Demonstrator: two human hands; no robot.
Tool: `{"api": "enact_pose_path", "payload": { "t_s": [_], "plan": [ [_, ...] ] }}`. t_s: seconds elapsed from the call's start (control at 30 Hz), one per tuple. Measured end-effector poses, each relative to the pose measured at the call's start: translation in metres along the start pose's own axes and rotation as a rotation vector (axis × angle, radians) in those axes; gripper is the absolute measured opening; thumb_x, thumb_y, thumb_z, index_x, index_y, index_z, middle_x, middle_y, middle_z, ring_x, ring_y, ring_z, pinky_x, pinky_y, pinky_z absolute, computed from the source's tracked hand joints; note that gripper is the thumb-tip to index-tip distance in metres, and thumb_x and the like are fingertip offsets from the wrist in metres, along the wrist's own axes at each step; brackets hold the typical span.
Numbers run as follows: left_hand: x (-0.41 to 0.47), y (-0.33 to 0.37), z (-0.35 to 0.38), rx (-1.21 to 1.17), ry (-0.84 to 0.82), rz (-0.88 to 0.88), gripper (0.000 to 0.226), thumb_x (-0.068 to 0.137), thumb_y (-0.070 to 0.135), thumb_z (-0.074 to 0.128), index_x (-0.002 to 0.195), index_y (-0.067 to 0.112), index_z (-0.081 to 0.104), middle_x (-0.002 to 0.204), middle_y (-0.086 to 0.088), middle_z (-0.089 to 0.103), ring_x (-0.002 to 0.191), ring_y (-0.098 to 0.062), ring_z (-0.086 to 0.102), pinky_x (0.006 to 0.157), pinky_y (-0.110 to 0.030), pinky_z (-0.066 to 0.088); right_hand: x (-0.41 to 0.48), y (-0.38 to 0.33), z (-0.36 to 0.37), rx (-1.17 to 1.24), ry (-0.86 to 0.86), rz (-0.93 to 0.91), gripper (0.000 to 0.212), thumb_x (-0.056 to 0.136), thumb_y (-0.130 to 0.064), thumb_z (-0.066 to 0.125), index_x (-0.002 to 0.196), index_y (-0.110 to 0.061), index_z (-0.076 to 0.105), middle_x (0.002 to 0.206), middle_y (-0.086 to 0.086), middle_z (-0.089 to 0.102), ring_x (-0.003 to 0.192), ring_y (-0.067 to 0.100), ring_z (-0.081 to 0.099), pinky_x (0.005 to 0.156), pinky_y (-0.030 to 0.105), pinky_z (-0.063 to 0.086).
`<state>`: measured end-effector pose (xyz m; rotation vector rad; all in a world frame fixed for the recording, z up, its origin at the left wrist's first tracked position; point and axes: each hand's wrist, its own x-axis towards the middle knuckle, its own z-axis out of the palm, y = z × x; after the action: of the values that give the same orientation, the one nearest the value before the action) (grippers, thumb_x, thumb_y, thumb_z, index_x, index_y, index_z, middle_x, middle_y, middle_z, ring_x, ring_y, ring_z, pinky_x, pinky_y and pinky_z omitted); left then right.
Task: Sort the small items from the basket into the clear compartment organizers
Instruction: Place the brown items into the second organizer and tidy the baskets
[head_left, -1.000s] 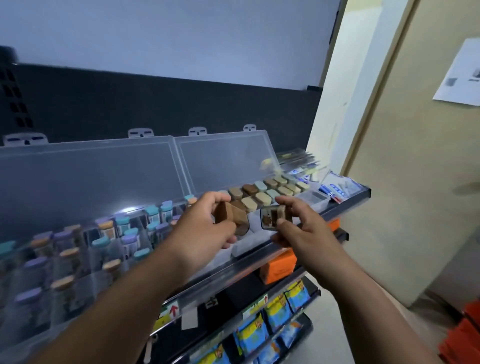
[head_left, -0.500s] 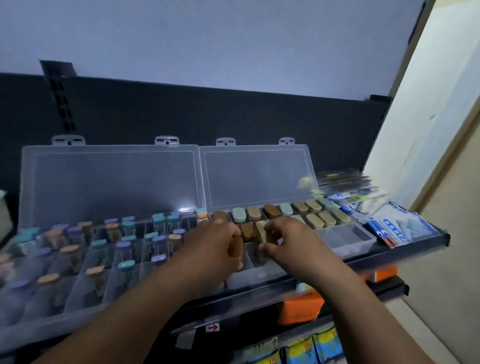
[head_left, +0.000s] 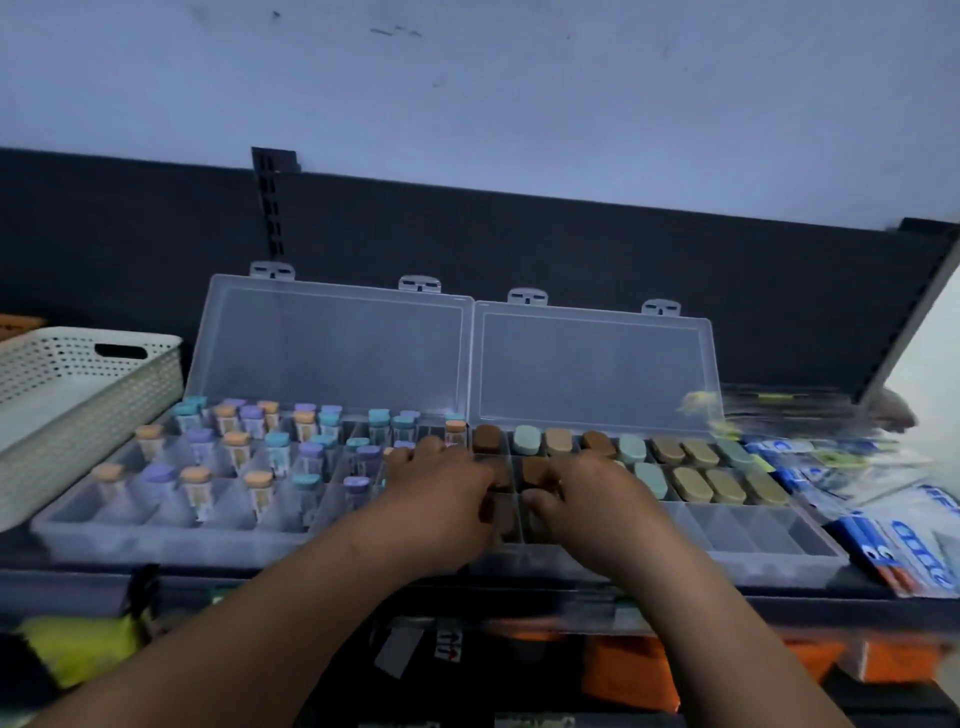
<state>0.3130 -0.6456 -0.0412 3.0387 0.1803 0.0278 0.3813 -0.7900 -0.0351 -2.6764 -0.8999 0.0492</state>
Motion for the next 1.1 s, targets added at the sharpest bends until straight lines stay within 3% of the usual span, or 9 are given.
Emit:
{"api": "enact_pose_path", "payload": {
  "t_s": [0.17,0.23,0.33,0.43,0.53,0.8,1.1],
  "plan": [
    [-0.022,-0.021,-0.006,-0.161,0.19,-0.071,0.05,0.083,0.041,0.064,0.129,0.025,0.051,0.128,-0.001,0.049,0.121,-0.024,0.044,0.099,-0.037,0.039,0.002,-0.025,-0.002,0.017,0.145,-0.141,0.011,0.095,-0.038,0.051,0.093,-0.027,0.052,0.091,-0.004,0.047,0.088,0.016,0.046,0.074,0.031,0.036],
    [-0.037,-0.036,-0.01,-0.128,0.302,-0.107,0.062,0.085,0.044,0.063,0.139,0.022,0.043,0.139,-0.002,0.043,0.13,-0.024,0.039,0.106,-0.035,0.034,0.005,-0.039,0.003,0.031,0.131,-0.182,0.024,0.095,-0.039,0.051,0.114,-0.025,0.056,0.107,0.0,0.052,0.105,0.022,0.049,0.086,0.034,0.042],
    [-0.063,-0.066,-0.017,0.024,0.455,-0.174,0.074,0.082,0.053,0.063,0.144,0.02,0.038,0.148,-0.008,0.037,0.138,-0.027,0.031,0.112,-0.04,0.026,0.009,-0.066,0.01,-0.014,0.109,-0.242,0.049,0.095,-0.044,0.05,0.14,-0.025,0.042,0.137,0.003,0.044,0.126,0.025,0.04,0.104,0.036,0.037],
    [-0.091,-0.096,-0.025,0.124,0.446,-0.28,0.079,0.083,0.062,0.053,0.148,0.027,0.024,0.156,-0.003,0.023,0.144,-0.023,0.018,0.115,-0.042,0.017,0.008,-0.098,0.016,-0.072,0.086,-0.308,0.059,0.095,-0.047,0.049,0.147,-0.027,0.03,0.154,0.002,0.026,0.139,0.025,0.026,0.113,0.035,0.025],
    [-0.124,-0.129,-0.034,0.139,0.442,-0.356,0.081,0.084,0.066,0.046,0.15,0.029,0.018,0.157,0.0,0.017,0.145,-0.02,0.011,0.116,-0.043,0.013,0.005,-0.139,0.027,-0.067,0.077,-0.37,0.064,0.094,-0.047,0.05,0.149,-0.028,0.024,0.158,0.001,0.018,0.143,0.023,0.019,0.114,0.036,0.02],
    [-0.256,-0.246,-0.053,0.181,0.423,-0.541,0.083,0.083,0.069,0.045,0.149,0.03,0.015,0.157,0.001,0.017,0.144,-0.02,0.01,0.116,-0.042,0.009,-0.009,-0.301,0.077,-0.035,0.075,-0.579,0.068,0.09,-0.045,0.058,0.148,-0.025,0.03,0.155,0.0,0.027,0.14,0.022,0.025,0.115,0.03,0.02],
    [-0.4,-0.368,-0.072,0.159,0.427,-0.681,0.083,0.085,0.065,0.047,0.151,0.027,0.012,0.158,0.001,0.014,0.145,-0.018,0.011,0.117,-0.039,0.013,-0.03,-0.468,0.122,0.019,0.017,-0.705,0.071,0.091,-0.047,0.055,0.15,-0.026,0.023,0.157,-0.003,0.02,0.143,0.018,0.019,0.116,0.031,0.017]
  ]
}}
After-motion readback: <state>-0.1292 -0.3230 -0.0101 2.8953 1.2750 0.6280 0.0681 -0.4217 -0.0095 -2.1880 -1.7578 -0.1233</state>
